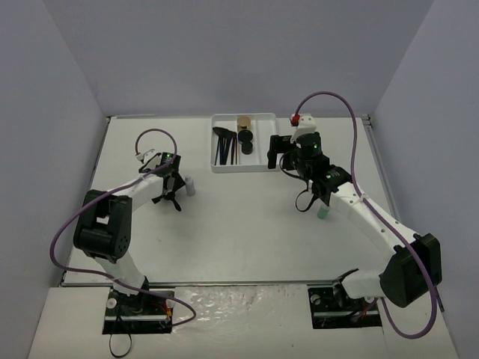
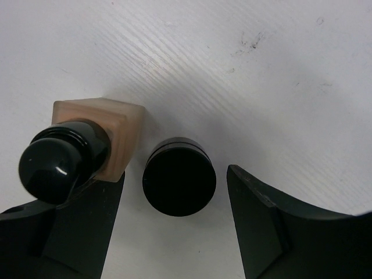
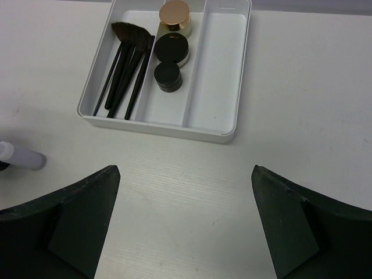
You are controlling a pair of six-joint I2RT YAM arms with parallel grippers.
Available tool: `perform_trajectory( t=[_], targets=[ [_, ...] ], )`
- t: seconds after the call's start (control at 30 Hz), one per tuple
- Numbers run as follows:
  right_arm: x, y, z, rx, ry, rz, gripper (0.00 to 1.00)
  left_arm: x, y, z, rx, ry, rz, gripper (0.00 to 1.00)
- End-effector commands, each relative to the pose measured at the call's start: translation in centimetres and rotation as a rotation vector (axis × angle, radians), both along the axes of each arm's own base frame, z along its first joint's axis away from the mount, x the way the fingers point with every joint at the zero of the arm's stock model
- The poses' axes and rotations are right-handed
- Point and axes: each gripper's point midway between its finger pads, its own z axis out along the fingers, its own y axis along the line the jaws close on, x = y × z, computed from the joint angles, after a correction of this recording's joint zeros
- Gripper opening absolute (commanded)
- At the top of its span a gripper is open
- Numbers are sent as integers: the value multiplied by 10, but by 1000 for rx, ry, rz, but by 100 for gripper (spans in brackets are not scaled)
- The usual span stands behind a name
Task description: Organize the makeup
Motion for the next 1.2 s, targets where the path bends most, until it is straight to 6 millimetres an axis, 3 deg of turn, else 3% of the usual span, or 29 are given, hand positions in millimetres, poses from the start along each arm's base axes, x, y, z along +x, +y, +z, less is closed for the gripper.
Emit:
perform_trajectory(
  t=[0.0, 0.13, 0.33, 0.5, 0.73, 0.9, 1.03, 1.1, 1.17],
  targets=[
    [2, 5, 23, 61, -64, 22, 94, 31, 1, 28, -20, -114, 48, 68],
    [1, 4, 20, 57, -61, 19, 94, 33, 1, 23, -21, -103, 53, 63],
    [-1, 2, 20, 53, -63, 14, 94, 26, 1, 20, -22, -82, 61, 42],
    [0, 2, 20, 54, -63, 12, 94, 4, 4, 30, -29, -59, 56, 17],
    [1, 3, 22, 60, -63, 11, 95, -43, -5, 67, -69, -81, -99, 5],
    [1, -1, 24, 61, -66, -3, 96, -57, -52, 103, -78, -147, -355, 4],
    [-2, -3, 25, 58, -66, -8, 96, -56, -119, 126, -72, -191, -570, 4],
    [-3, -5, 24, 54, -62, -14, 96, -52, -153, 130, -79, -194, -661, 4],
    [-6, -8, 24, 52, -59, -19, 96, -46, -178, 121, -75, -175, -727, 4]
  ],
)
